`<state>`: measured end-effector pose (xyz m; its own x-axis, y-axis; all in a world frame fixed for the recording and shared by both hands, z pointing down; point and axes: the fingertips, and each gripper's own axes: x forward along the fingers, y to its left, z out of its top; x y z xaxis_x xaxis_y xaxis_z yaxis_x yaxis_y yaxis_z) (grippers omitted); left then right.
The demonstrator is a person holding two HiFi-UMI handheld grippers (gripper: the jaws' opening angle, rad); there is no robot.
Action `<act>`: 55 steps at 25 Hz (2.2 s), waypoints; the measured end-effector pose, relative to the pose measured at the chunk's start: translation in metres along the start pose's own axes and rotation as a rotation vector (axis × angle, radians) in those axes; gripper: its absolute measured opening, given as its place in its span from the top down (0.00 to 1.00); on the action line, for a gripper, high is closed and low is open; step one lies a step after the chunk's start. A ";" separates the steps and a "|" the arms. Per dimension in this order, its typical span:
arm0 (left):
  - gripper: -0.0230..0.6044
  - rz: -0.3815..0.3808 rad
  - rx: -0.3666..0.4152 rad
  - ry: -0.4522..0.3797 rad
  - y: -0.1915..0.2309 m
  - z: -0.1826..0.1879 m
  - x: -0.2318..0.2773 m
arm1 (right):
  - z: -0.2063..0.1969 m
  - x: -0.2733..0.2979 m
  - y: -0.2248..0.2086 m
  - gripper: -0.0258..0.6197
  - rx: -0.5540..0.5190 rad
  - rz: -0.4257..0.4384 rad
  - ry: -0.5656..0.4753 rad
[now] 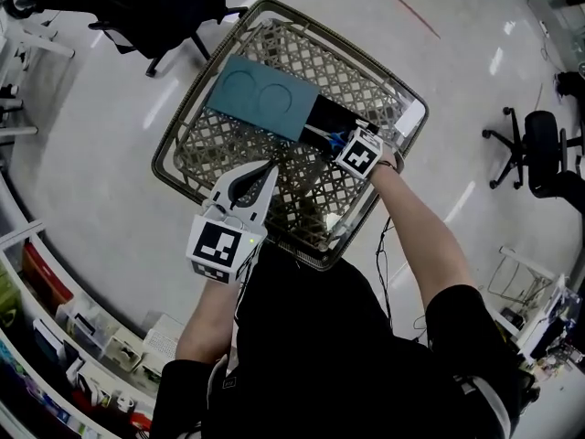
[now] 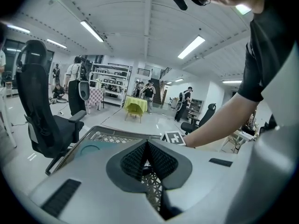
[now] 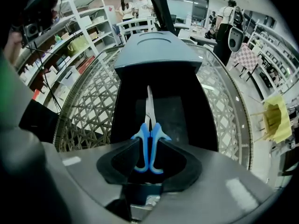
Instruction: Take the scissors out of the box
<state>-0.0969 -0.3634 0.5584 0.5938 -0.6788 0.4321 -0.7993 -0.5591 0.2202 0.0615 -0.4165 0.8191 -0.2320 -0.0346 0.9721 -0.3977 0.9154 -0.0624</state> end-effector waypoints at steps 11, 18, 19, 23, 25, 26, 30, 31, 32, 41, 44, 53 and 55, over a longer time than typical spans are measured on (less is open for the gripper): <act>0.95 0.011 -0.012 -0.006 -0.005 -0.014 -0.028 | -0.006 -0.002 0.001 0.81 0.050 -0.027 -0.033; 0.95 -0.007 -0.008 -0.022 -0.008 -0.013 -0.043 | -0.008 -0.025 0.000 0.81 0.130 -0.090 -0.085; 0.95 -0.013 -0.007 -0.026 -0.009 -0.011 -0.044 | -0.010 -0.031 -0.002 0.81 0.130 -0.101 -0.090; 0.95 -0.044 0.005 -0.048 -0.014 0.003 -0.048 | -0.011 -0.055 0.000 0.81 0.131 -0.112 -0.109; 0.95 -0.062 0.019 -0.058 -0.017 0.011 -0.050 | -0.011 -0.068 0.002 0.81 0.142 -0.120 -0.113; 0.95 -0.070 0.026 -0.061 -0.019 0.014 -0.051 | -0.013 -0.074 0.001 0.81 0.145 -0.134 -0.117; 0.95 -0.088 0.047 -0.084 -0.024 0.031 -0.056 | -0.015 -0.107 0.003 0.81 0.224 -0.162 -0.195; 0.95 -0.094 0.052 -0.094 -0.025 0.038 -0.058 | -0.013 -0.118 0.004 0.81 0.262 -0.164 -0.234; 0.95 -0.102 0.058 -0.102 -0.027 0.044 -0.059 | -0.011 -0.128 0.005 0.81 0.300 -0.164 -0.274; 0.95 -0.155 0.124 -0.110 -0.041 0.072 -0.055 | -0.002 -0.208 0.006 0.81 0.462 -0.195 -0.533; 0.95 -0.162 0.141 -0.115 -0.050 0.080 -0.049 | -0.001 -0.238 0.007 0.81 0.469 -0.208 -0.621; 0.95 -0.148 0.186 -0.136 -0.076 0.114 -0.031 | -0.006 -0.322 0.016 0.81 0.487 -0.216 -0.886; 0.95 -0.145 0.197 -0.143 -0.081 0.122 -0.029 | -0.008 -0.338 0.019 0.81 0.488 -0.215 -0.937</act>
<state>-0.0385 -0.3566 0.4218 0.7187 -0.6374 0.2778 -0.6801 -0.7276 0.0899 0.1394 -0.3846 0.4913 -0.6202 -0.6587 0.4260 -0.7740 0.6020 -0.1961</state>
